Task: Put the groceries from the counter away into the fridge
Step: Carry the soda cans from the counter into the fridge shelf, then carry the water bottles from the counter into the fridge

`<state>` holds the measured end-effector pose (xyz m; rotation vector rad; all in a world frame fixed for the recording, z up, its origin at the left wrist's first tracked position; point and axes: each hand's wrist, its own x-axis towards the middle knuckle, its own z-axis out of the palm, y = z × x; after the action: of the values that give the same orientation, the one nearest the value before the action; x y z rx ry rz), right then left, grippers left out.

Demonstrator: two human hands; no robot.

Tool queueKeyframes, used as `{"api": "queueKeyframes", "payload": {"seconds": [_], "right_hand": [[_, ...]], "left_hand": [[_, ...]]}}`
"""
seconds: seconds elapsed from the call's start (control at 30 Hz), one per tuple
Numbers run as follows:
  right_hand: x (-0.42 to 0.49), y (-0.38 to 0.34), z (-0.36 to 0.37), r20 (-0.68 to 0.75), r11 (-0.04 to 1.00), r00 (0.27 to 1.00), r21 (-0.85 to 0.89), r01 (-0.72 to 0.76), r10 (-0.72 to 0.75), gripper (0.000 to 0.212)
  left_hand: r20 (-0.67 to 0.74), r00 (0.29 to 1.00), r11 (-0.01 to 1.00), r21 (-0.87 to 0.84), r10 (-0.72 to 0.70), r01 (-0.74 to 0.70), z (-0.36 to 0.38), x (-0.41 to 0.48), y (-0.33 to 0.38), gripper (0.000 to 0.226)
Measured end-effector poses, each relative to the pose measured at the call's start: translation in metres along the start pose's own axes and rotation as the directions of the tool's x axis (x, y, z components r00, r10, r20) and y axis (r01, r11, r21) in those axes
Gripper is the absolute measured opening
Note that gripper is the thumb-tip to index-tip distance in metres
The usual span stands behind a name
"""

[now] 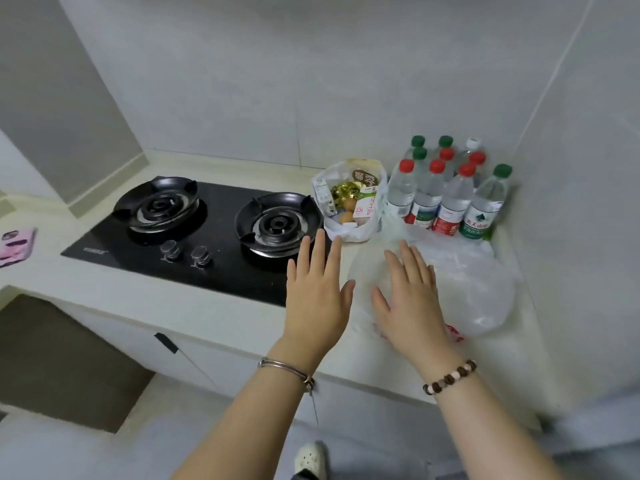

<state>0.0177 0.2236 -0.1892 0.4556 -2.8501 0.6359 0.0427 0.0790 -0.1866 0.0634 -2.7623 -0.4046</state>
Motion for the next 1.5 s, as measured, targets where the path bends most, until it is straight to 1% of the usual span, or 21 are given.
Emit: {"api": "queueKeyframes", "payload": {"seconds": [0.1, 0.23, 0.27, 0.37, 0.43, 0.53, 0.63, 0.7, 0.77, 0.83, 0.97, 1.07, 1.2, 1.27, 1.4, 1.5], "right_hand": [[0.021, 0.01, -0.001, -0.037, 0.997, 0.997, -0.037, -0.071, 0.07, 0.059], [0.058, 0.008, -0.004, -0.1, 0.992, 0.988, -0.022, -0.125, 0.122, 0.061], [0.066, 0.007, -0.004, -0.109, 0.992, 0.987, -0.024, -0.124, 0.121, 0.061], [0.093, 0.004, -0.002, -0.128, 0.995, 0.987, -0.012, -0.1, 0.098, 0.061], [0.109, 0.007, -0.004, -0.153, 0.997, 0.985, -0.026, -0.079, 0.074, 0.06], [0.13, 0.02, -0.016, -0.209, 0.995, 0.975, -0.058, -0.085, 0.071, 0.059], [0.149, 0.038, -0.032, -0.224, 0.989, 0.97, -0.09, -0.122, 0.099, 0.059], [0.161, 0.051, -0.04, -0.221, 0.988, 0.968, -0.071, -0.136, 0.117, 0.06], [0.175, 0.063, -0.047, -0.2, 0.989, 0.97, -0.028, -0.147, 0.139, 0.059], [0.193, 0.076, -0.051, -0.16, 0.99, 0.978, -0.023, -0.142, 0.137, 0.059], [0.232, 0.098, -0.058, -0.055, 0.985, 0.987, -0.066, -0.157, 0.153, 0.061], [0.259, 0.11, -0.056, 0.024, 0.98, 0.988, -0.133, -0.146, 0.15, 0.062], [0.277, 0.125, -0.04, 0.161, 0.972, 0.973, -0.196, -0.13, 0.162, 0.062], [0.281, 0.134, -0.032, 0.208, 0.97, 0.963, -0.208, -0.126, 0.169, 0.059], [0.285, 0.147, -0.022, 0.235, 0.969, 0.963, -0.234, -0.075, 0.131, 0.052], [0.285, 0.151, -0.018, 0.217, 0.963, 0.972, -0.268, -0.034, 0.095, 0.041]], "left_hand": [[0.018, 0.996, 0.996, -0.036, 0.082, -0.082, 0.009, 0.032, -0.002, 0.068], [0.005, 0.979, 0.977, -0.063, 0.202, -0.202, 0.01, 0.08, -0.014, 0.063], [0.012, 0.975, 0.972, -0.084, 0.222, -0.22, 0.011, 0.091, -0.018, 0.063], [0.025, 0.96, 0.94, -0.209, 0.28, -0.269, 0.018, 0.125, -0.028, 0.071], [0.007, 0.951, 0.923, -0.242, 0.31, -0.299, 0.022, 0.146, -0.032, 0.068], [0.015, 0.945, 0.91, -0.272, 0.328, -0.312, 0.028, 0.173, -0.032, 0.064], [0.081, 0.939, 0.909, -0.291, 0.333, -0.297, 0.037, 0.197, -0.025, 0.065], [0.115, 0.935, 0.905, -0.315, 0.337, -0.287, 0.044, 0.21, -0.016, 0.068], [0.145, 0.925, 0.896, -0.339, 0.35, -0.286, 0.051, 0.22, -0.006, 0.071], [0.174, 0.91, 0.896, -0.319, 0.376, -0.309, 0.06, 0.229, 0.003, 0.074], [0.261, 0.892, 0.919, -0.248, 0.369, -0.308, 0.074, 0.255, 0.016, 0.077], [0.264, 0.876, 0.911, -0.203, 0.403, -0.358, 0.084, 0.283, 0.03, 0.077], [0.333, 0.864, 0.924, -0.186, 0.379, -0.333, 0.095, 0.306, 0.05, 0.078], [0.368, 0.848, 0.924, -0.174, 0.382, -0.34, 0.1, 0.312, 0.056, 0.078], [0.443, 0.806, 0.919, -0.177, 0.394, -0.352, 0.108, 0.32, 0.065, 0.07], [0.437, 0.809, 0.919, -0.147, 0.393, -0.367, 0.11, 0.326, 0.066, 0.058]]}}
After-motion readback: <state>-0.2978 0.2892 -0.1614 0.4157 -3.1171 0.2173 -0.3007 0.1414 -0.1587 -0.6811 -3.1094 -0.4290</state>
